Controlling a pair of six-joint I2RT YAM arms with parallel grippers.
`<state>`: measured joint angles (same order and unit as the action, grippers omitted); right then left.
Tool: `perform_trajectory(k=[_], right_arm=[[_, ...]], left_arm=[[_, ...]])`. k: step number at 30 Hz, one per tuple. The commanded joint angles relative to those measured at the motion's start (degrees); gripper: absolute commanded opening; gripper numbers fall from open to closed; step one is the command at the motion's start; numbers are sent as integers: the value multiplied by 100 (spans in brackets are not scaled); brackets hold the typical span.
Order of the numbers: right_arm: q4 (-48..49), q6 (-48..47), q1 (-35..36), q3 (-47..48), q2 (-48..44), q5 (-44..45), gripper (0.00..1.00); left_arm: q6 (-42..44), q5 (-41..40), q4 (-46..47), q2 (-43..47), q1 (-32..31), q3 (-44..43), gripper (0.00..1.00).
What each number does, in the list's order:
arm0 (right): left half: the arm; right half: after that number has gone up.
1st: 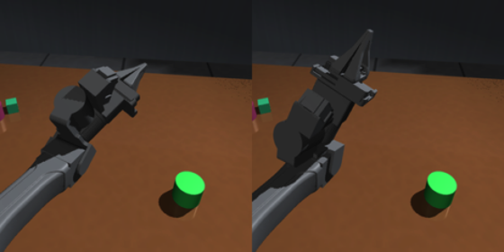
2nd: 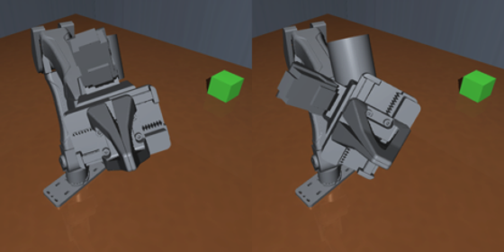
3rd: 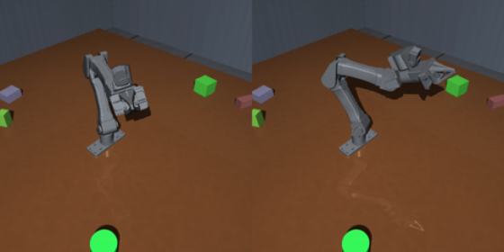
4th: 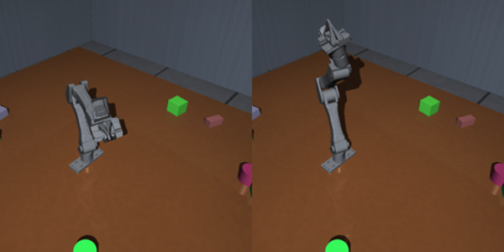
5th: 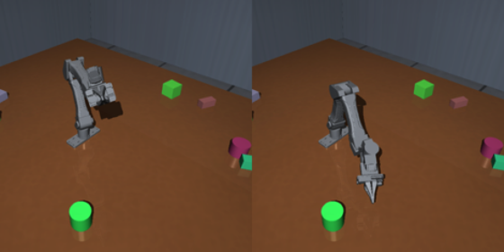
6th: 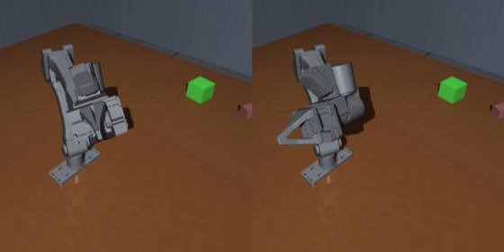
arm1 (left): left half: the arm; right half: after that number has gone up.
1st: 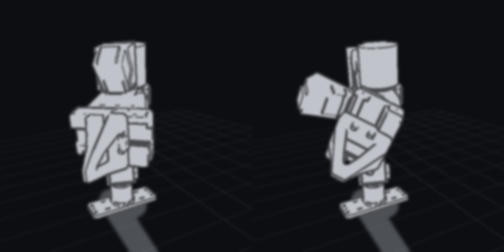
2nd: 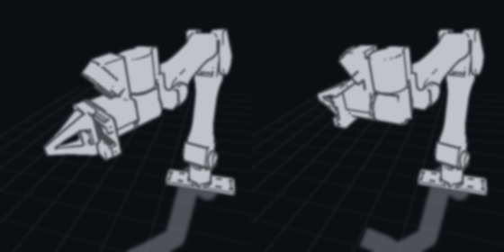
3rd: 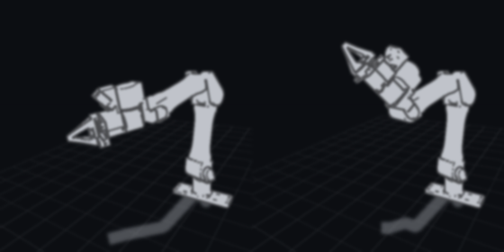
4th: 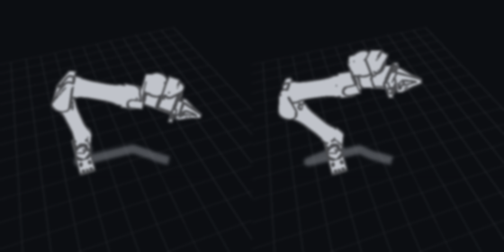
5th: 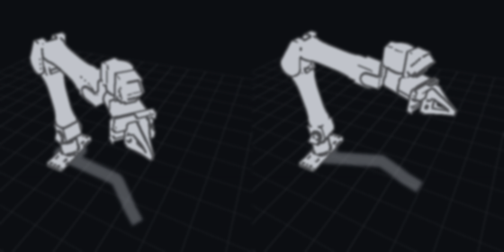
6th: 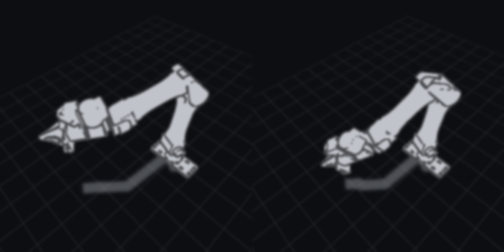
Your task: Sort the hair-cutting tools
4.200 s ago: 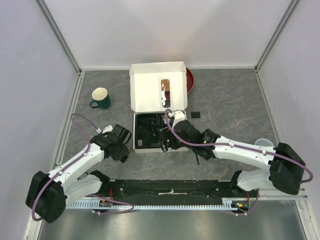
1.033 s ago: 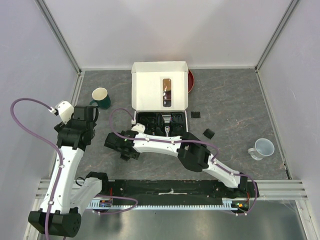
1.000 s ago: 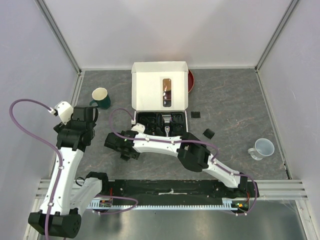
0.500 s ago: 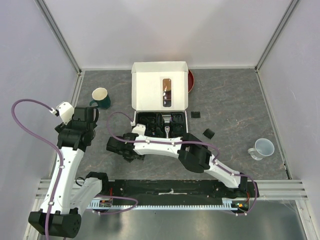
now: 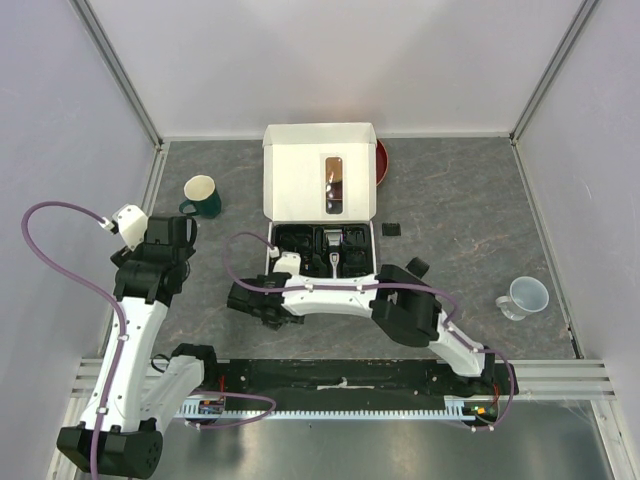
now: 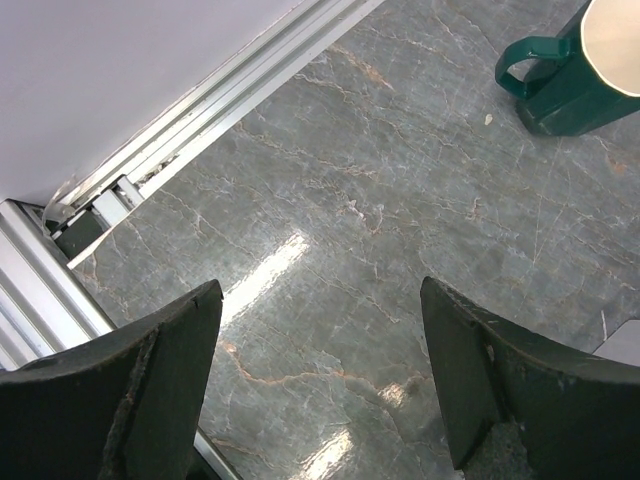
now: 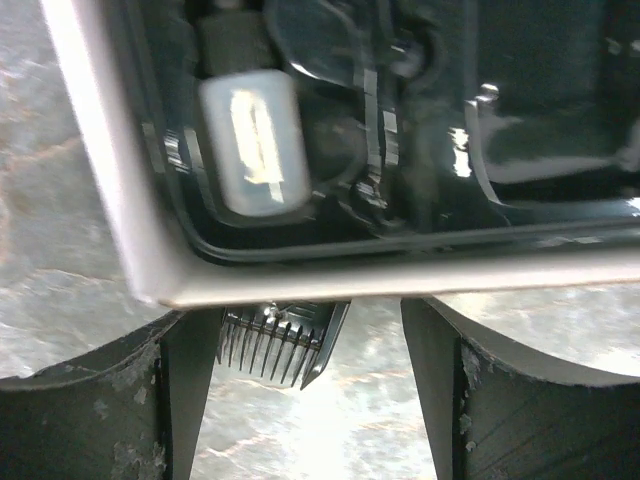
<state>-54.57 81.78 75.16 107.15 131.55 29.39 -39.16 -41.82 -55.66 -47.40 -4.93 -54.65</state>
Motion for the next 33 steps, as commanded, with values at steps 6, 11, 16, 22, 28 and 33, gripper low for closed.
perform_trajectory(k=[6,11,16,22,28,33], right_arm=[[288,-1549,61,-1785,-788,-443,79],[621,-2164,61,-2303,-1288,-389,79],[1377,-2465,69,-2946,-1869,-671,78],[1239,-2360,122,-2595,-1861,-460,79],[992,-2078,271,-2366,-1746,-346,81],[992,-1982,324,-2304,-1667,-364,82]], left_arm=[[172,7,257,90,36,69,86],[180,25,257,108,27,78,86],[189,34,266,117,27,78,86],[207,43,292,99,27,86,86],[215,25,292,99,27,78,86],[207,43,301,108,27,78,86]])
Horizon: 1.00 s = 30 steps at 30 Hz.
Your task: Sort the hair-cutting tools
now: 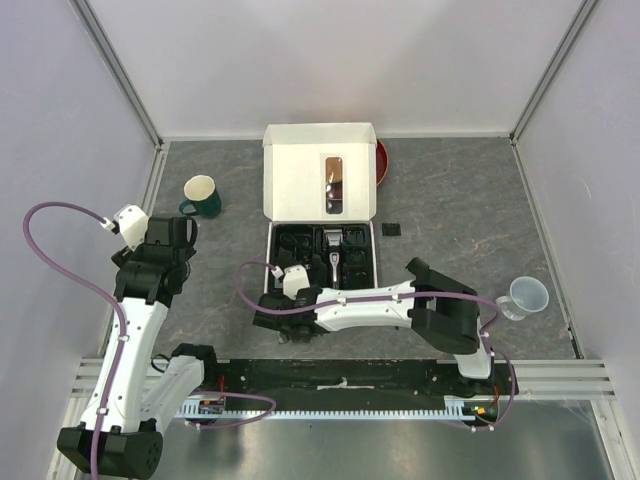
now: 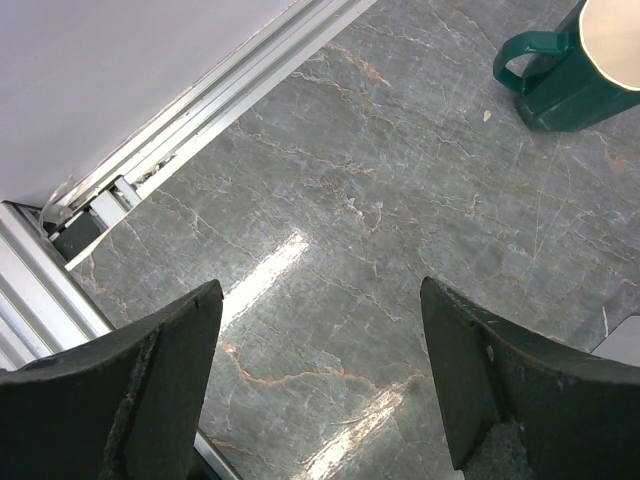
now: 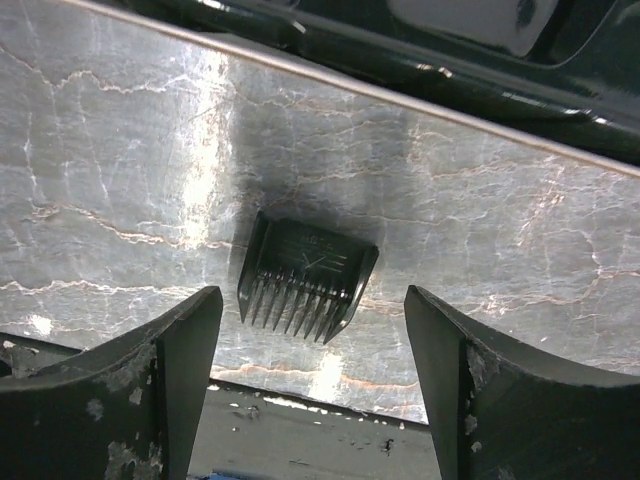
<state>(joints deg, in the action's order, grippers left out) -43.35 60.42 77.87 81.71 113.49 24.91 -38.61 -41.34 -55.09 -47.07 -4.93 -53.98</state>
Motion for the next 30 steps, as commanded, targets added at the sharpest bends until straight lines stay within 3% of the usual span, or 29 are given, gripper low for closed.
perform_trajectory(k=[1,12,19,26,30], right_arm=[[-121,197,53,249,155,111,82],[-516,426,45,547,718,146,76],[-595,540,18,486,692,93,60],[-587,453,1,512,648,190,37],[-578,435,0,495,516,357,32]], left_arm=[[161,-5,244,75,27,19,86],[170,30,244,75,27,19,86],[178,47,253,66,27,27,86],[187,65,253,66,27,27,86],[187,91,253,75,27,28,86]])
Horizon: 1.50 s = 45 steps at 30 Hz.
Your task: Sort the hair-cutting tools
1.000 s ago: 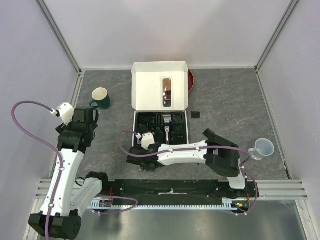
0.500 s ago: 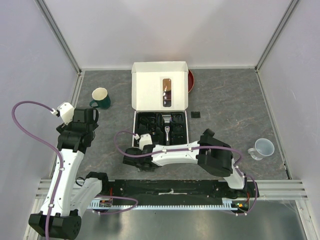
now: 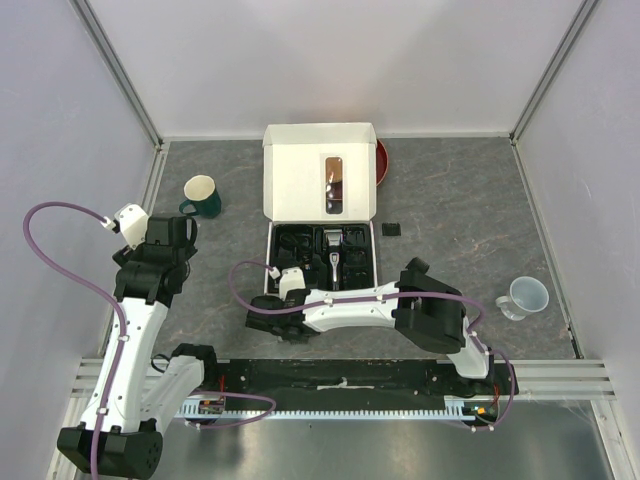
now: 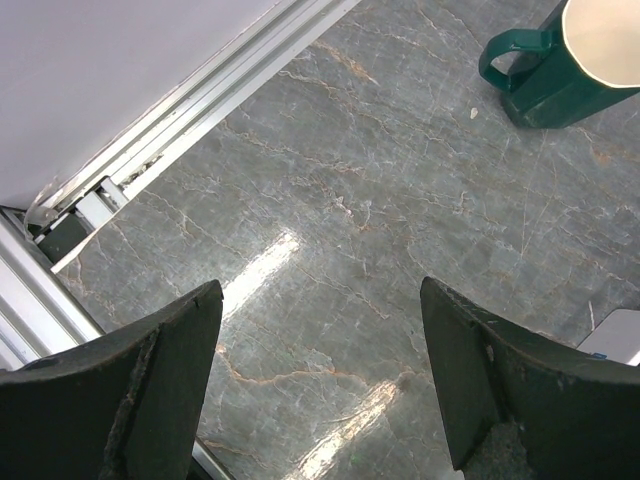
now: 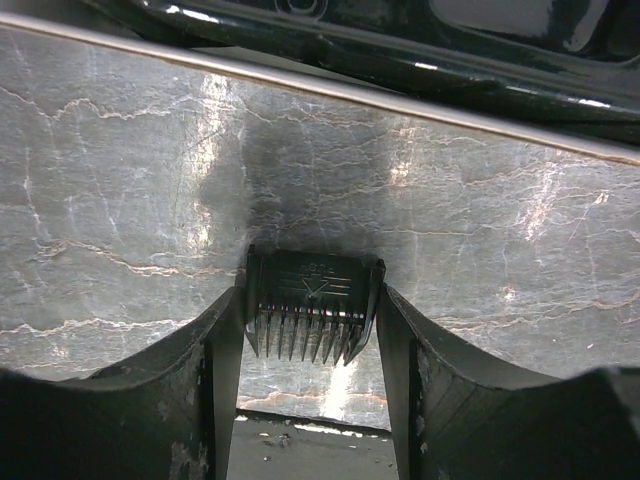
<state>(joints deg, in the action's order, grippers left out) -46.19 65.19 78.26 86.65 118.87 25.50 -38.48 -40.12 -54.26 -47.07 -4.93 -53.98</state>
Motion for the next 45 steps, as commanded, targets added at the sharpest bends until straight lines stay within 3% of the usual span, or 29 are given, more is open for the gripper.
perform_trajectory(k=[1,16,21,29,32,34,39,45], right_arm=[[-285,-41,-39,-8,-74,350,33],[-258,-366,5,97,-1427,1448,31],[-250,-831,-135,405,-1726,1853,31],[119,-1780,-960,608,-1543,1793,29],[444,-2097,-1145,485,-1455,1748,24],[725,-2255,-1199,362,-1445,1704,22],[1534,-2450,-1260,-192,-1463,1546,17],[1727,-2362,-1260,-333,-1217,1406,12]], left_arm=[[191,-22,179,66,27,36,86],[657,786,654,541,27,221,86],[754,1787,662,532,27,238,85],[938,2622,803,190,27,555,85],[983,2693,838,154,27,555,90],[991,2728,856,198,27,590,99],[1009,2966,1040,452,27,730,100],[1009,3019,1084,523,27,801,100]])
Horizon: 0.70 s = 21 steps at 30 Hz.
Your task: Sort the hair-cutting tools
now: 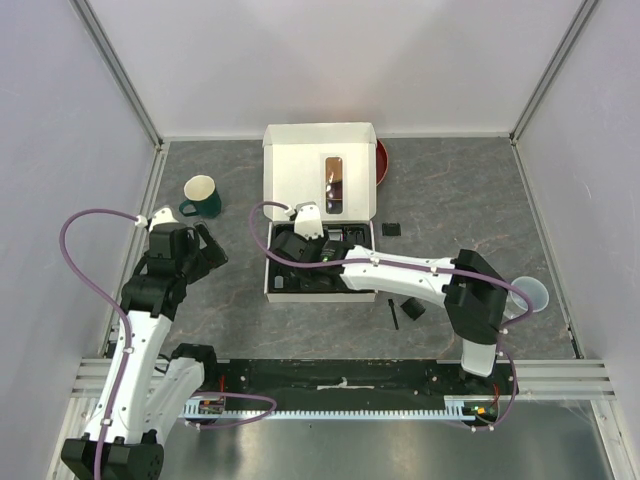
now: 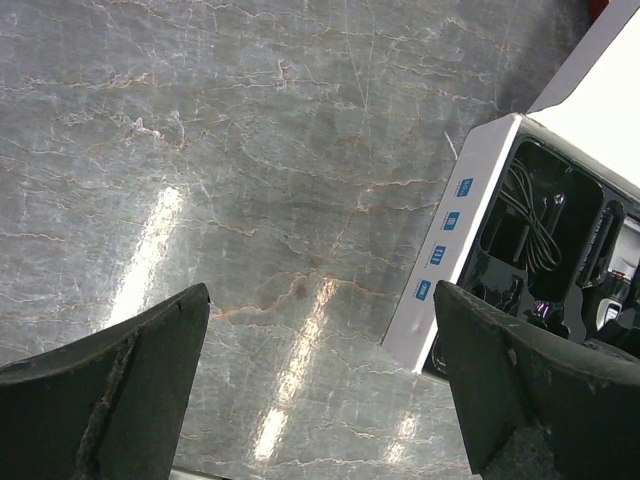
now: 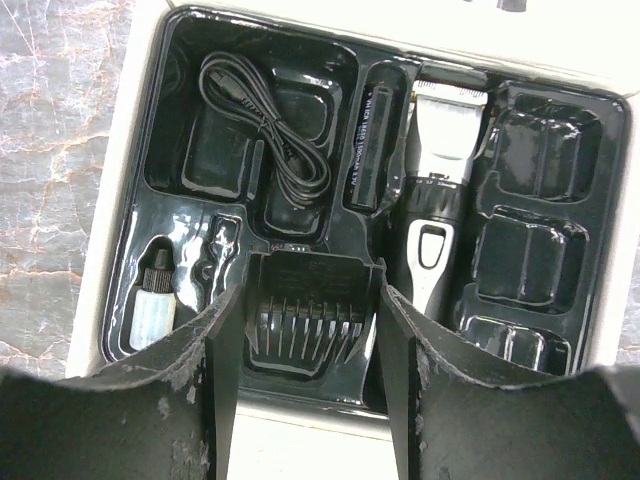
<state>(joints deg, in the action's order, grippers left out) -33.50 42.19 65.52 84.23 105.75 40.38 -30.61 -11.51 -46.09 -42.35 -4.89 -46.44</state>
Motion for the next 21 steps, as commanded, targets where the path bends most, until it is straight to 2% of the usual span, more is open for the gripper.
perform_trajectory(k=[1,21], right_arm=[[493,-54,14,-151,129,-118,11],[1126,421,225,-890,279,5,12]], left_arm=[[222,166,275,42,23,47,100],[213,158,275,16,23,47,100]])
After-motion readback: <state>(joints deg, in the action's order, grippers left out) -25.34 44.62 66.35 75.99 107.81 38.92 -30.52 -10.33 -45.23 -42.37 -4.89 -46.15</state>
